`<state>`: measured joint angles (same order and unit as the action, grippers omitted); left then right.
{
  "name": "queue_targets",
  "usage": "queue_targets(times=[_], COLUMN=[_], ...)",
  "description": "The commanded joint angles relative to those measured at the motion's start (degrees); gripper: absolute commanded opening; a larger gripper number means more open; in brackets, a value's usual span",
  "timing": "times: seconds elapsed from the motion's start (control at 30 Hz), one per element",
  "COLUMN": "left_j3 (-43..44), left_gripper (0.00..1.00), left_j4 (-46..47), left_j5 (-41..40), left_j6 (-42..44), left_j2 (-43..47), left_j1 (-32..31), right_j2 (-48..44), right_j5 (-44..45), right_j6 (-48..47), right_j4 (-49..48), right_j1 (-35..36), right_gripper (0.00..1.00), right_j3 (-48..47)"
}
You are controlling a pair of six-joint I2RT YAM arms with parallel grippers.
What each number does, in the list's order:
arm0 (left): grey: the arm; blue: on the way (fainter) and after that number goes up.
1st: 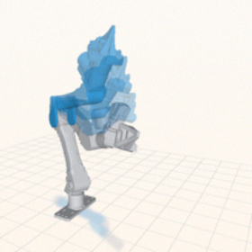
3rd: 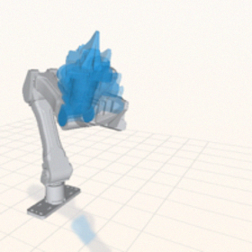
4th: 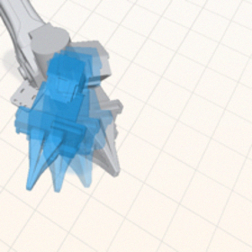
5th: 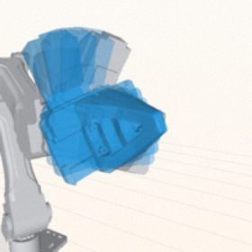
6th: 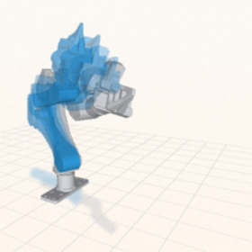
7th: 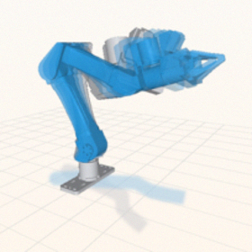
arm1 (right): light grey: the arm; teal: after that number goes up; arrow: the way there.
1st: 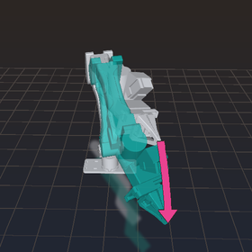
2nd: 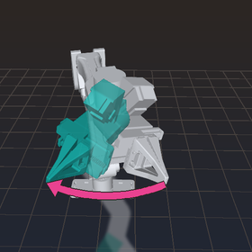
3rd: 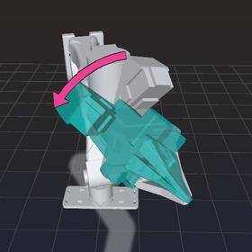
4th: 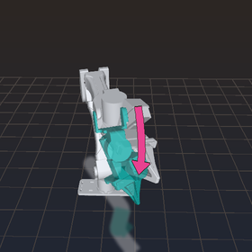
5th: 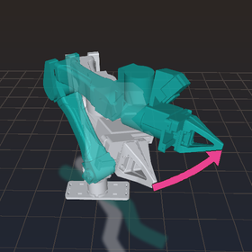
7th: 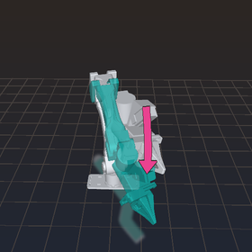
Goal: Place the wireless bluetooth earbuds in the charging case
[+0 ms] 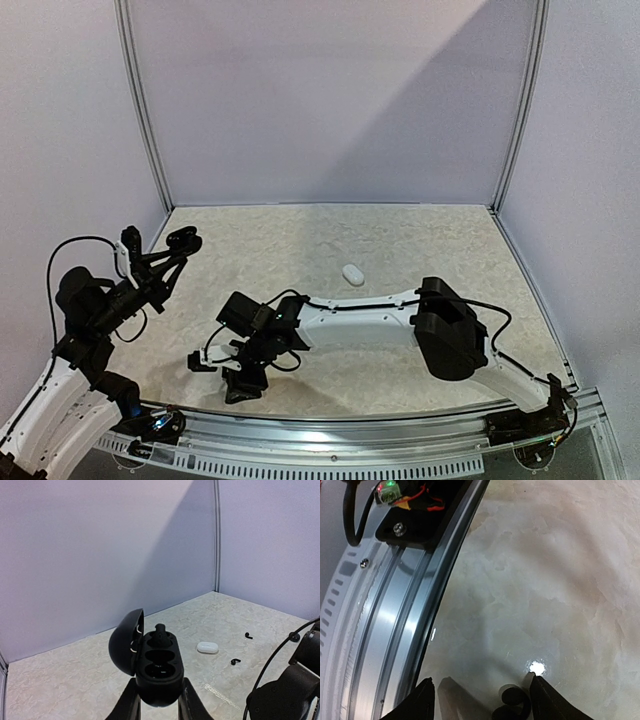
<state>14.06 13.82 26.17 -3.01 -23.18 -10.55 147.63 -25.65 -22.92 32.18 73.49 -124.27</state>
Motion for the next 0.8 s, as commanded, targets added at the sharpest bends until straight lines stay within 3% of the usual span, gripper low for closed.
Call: queue_targets(times=[0.0, 0.2, 0.47, 0.77], left_j3=[-0.62, -0.71, -0.79, -0.83], left_gripper=[0.0, 0.0, 0.0, 0.0], left_j4=[0.35, 0.66, 0.91, 1.21], left_j5=[0.78, 1.07, 0.85, 0.63], left_j6=[0.65, 0.22, -0.13, -0.57], left_j2=[0.68, 0.07, -0.53, -1.58], left_j1=[0.98, 0.97, 0.98, 1.03], right_j2=[2.53, -0.23, -2.12, -8.65], right_j5=[4.3, 8.87, 11.93, 13.16], right_j6=[0.31, -0.61, -4.18, -6.83], right_j4=[3.05, 0.92, 2.84, 3.13], right_j1=[-0.15, -0.26, -0.26, -2.99], right_gripper=[0.6, 0.41, 0.24, 0.15], right_j3=[-0.47, 4.13, 6.38, 14.43])
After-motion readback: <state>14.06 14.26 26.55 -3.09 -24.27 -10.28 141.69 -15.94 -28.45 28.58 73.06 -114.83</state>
